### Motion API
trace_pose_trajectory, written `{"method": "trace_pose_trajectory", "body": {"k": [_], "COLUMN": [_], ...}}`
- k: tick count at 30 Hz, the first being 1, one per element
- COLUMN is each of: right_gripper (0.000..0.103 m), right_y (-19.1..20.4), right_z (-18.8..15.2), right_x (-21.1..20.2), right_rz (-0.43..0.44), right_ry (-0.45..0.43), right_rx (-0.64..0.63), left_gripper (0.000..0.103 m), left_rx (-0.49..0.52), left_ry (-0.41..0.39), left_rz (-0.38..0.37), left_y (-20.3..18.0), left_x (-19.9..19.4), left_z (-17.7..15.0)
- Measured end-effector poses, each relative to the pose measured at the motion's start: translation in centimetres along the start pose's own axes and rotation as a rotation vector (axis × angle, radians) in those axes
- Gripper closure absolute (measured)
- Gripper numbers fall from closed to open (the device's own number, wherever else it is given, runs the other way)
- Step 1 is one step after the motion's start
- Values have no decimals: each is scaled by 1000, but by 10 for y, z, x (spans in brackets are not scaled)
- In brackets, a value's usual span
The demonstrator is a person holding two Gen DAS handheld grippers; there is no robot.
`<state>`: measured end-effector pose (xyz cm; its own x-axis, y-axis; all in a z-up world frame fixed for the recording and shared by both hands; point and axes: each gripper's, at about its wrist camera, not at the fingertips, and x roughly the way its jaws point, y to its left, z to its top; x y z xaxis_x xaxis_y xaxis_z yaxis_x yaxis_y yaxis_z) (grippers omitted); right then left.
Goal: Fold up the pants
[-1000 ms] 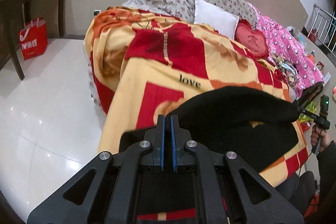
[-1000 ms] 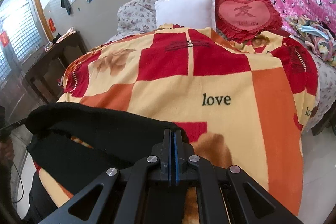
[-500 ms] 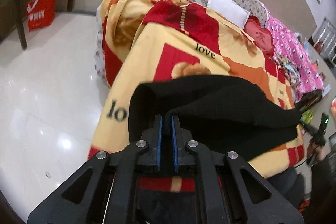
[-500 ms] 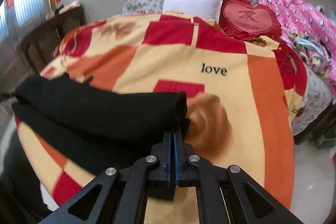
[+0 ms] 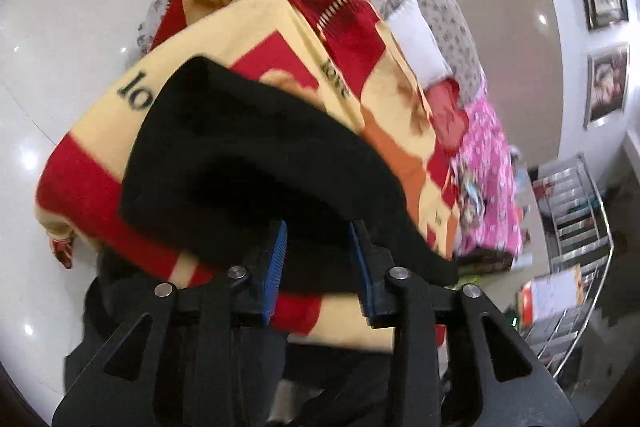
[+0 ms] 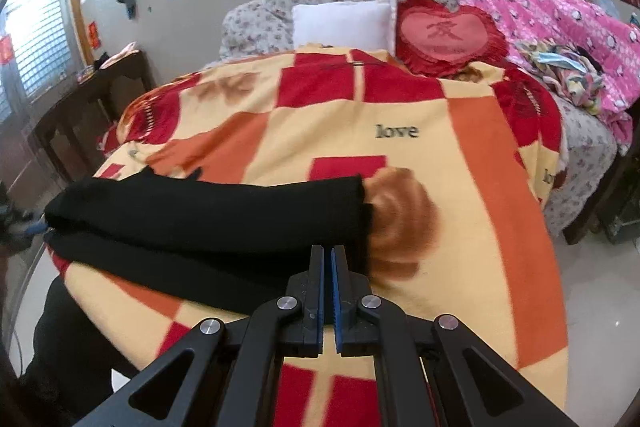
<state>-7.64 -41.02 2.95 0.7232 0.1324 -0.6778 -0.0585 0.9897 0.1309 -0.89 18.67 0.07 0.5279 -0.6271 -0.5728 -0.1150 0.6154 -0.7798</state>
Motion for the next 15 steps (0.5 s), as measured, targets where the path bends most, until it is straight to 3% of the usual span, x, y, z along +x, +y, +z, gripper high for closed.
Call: {"method": "trace_pose_trajectory", "body": {"k": [4,9,10,12,15], "right_gripper": [101,101,101,101,101], "right_y": [19,35,35,33,13], "right_z": [-5,-16,-18,-17,-10], "right_x": [0,10,11,6,-13], "right_rz": [23,44,43,41,28], "right_ry": [-4,30,34,22,-34], "right_rx": [-22,-33,-28,3,150], "left_gripper": [58,58,62,94,96], "left_rx": [-213,-332,-331,-310,-213], "left_ry": [-23,-17,-21,-26,-51], "left_rz": [-19,-91,-100,-110,-96], "left_y": [24,44,43,39,23], "left_x": [10,18,17,13,7], "left_z": [16,13,13,12,12]}}
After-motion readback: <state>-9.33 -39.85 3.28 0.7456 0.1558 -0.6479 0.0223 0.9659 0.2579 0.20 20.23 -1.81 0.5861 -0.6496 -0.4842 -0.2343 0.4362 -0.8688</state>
